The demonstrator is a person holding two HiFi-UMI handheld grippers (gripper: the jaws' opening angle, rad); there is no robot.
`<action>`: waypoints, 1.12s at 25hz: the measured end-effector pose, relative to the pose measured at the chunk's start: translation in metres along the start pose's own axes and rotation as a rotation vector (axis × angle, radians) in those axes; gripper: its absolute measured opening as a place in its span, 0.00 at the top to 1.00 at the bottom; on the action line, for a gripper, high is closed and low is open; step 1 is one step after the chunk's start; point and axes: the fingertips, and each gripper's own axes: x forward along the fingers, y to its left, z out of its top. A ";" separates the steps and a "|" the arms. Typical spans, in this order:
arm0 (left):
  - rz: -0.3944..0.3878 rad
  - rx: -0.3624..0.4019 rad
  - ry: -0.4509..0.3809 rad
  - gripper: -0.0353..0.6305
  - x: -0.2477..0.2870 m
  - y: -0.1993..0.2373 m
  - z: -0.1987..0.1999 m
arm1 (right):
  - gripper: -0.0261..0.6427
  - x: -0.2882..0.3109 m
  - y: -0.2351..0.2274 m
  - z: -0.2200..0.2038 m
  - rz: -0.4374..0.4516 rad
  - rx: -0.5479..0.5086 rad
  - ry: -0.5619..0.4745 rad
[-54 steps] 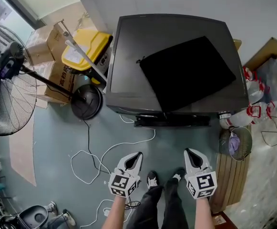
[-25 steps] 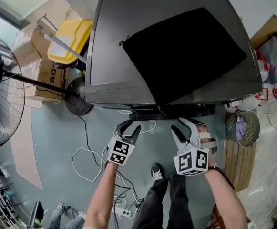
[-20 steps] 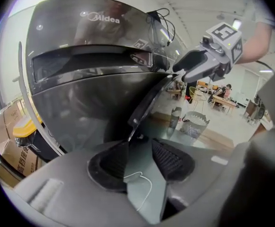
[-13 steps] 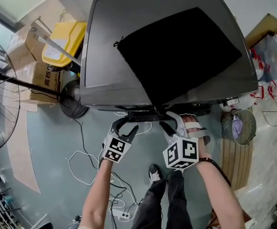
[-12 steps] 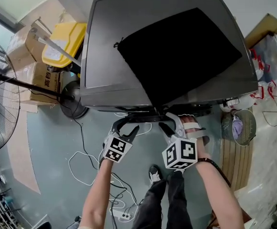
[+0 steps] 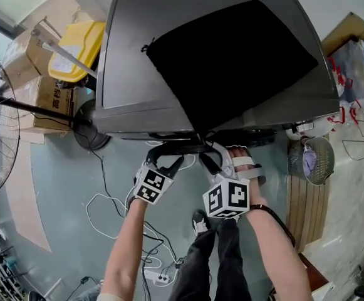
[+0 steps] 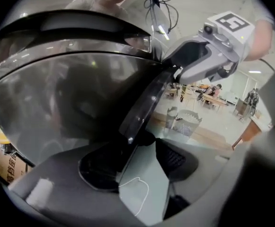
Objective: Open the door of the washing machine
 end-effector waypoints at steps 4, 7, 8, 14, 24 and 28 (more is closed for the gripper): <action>0.018 -0.013 -0.008 0.56 0.001 -0.002 -0.003 | 0.74 0.000 0.002 -0.001 0.010 0.030 0.008; 0.011 -0.025 -0.001 0.56 0.000 -0.001 -0.001 | 0.74 -0.001 0.001 0.000 0.013 0.056 0.007; 0.007 -0.029 0.002 0.56 0.000 -0.001 -0.001 | 0.74 -0.001 0.001 0.000 0.017 0.062 0.008; -0.008 -0.083 -0.016 0.53 -0.010 -0.018 -0.014 | 0.73 -0.011 0.017 -0.002 0.062 0.040 0.006; 0.029 -0.080 -0.035 0.53 -0.022 -0.045 -0.029 | 0.73 -0.027 0.037 -0.006 0.107 0.004 0.000; 0.025 -0.053 -0.006 0.45 -0.025 -0.046 -0.034 | 0.73 -0.032 0.045 -0.006 0.141 0.001 0.012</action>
